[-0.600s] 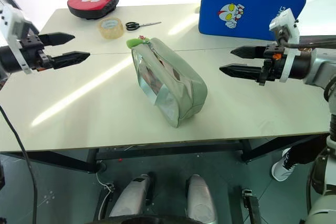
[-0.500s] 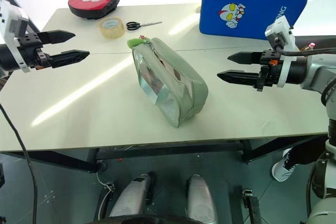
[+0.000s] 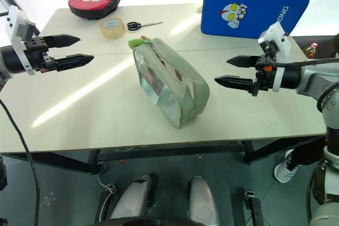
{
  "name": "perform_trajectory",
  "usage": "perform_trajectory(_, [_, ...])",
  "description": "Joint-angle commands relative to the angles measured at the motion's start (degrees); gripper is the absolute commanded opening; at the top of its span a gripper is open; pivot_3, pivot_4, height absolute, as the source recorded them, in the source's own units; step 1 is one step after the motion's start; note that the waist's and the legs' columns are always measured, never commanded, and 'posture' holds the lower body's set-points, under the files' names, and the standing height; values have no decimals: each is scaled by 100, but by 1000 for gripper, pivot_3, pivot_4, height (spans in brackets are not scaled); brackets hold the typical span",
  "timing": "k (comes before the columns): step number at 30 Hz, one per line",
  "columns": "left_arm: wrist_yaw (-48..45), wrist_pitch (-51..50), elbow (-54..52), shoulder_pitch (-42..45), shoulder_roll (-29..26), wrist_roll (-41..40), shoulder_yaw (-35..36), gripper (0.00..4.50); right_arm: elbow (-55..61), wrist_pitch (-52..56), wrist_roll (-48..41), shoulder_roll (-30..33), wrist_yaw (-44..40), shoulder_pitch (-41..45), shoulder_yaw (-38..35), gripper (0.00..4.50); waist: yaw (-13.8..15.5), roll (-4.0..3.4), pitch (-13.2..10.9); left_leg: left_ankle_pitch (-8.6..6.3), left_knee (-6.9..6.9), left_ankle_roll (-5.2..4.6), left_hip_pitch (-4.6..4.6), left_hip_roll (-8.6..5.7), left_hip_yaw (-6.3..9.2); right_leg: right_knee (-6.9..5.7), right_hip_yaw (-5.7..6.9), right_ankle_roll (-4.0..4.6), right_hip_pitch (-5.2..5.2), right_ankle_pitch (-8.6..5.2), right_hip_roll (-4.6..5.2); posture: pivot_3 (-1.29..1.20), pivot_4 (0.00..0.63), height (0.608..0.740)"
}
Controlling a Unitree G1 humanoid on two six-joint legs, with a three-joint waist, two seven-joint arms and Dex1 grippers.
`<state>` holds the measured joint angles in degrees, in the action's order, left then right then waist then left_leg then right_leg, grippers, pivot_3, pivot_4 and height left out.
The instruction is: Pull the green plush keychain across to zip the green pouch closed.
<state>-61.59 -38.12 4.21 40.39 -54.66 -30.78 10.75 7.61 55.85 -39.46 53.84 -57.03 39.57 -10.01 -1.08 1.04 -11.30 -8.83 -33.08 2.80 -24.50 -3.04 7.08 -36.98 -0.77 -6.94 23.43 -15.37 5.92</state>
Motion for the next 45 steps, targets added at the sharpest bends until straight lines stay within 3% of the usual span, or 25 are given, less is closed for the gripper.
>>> perform_trajectory(1, [-110,-99,-583,-76,20,-259,51,4472,211,267,-150,-132,229,250,84,4500,7,0,0,0,1,0,0,0,0,1,0,0,0,0,1,0,150,740])
perform_trajectory(10, [-380,-288,-1377,-56,142,-505,-361,4472,-221,629,249,-1291,1109,1335,1012,4500,-15,0,0,0,-3,0,-1,-1,-2,-3,-3,0,2,1,0,0,150,740])
perform_trajectory(16, [-485,-312,-1504,64,126,-586,-463,4472,-745,422,574,-1706,1006,1673,1472,4500,6,1,-1,1,-3,-1,-3,-5,-2,-3,-4,-2,2,2,-1,0,150,740])
perform_trajectory(19, [-440,-356,-1512,93,94,-601,-396,4500,-1006,237,733,-1781,856,1760,1610,3713,-4,1,-1,1,-4,-1,-3,-6,-2,-3,-4,-2,2,2,-2,0,150,740])
perform_trajectory(25, [-257,-1056,-1861,65,26,-1274,54,4500,-1850,-400,1144,-1972,405,2160,1839,655,-97,1,-1,1,-2,-1,-1,-3,-1,-8,-3,-3,3,2,-5,0,150,740])
perform_trajectory(26, [-223,-1199,-1898,82,22,-1430,134,4500,-2032,-631,1253,-2019,267,2265,1910,217,-127,1,-1,1,-2,-1,-1,-4,0,-9,-3,-3,4,2,-6,0,150,740])
perform_trajectory(27, [-165,-1295,-1890,106,22,-1529,211,4500,-2242,-963,1390,-2067,40,2389,2018,100,-144,1,-1,1,-2,-1,-1,-4,0,-9,-3,-4,4,2,-5,0,150,740])
perform_trajectory(38, [138,-1363,-1733,-240,-191,-1652,700,4500,-5525,-4635,2727,-3193,-2313,4014,2709,100,-306,1,-1,1,5,0,7,-1,0,-23,-5,-5,7,3,-12,0,150,740])
perform_trajectory(45, [341,-1314,-1917,-443,-129,-1712,752,4500,-7320,-5849,3481,-3872,-2160,4688,2608,100,-289,1,-1,2,5,5,7,-1,6,-24,-6,-5,8,3,-16,0,150,740])
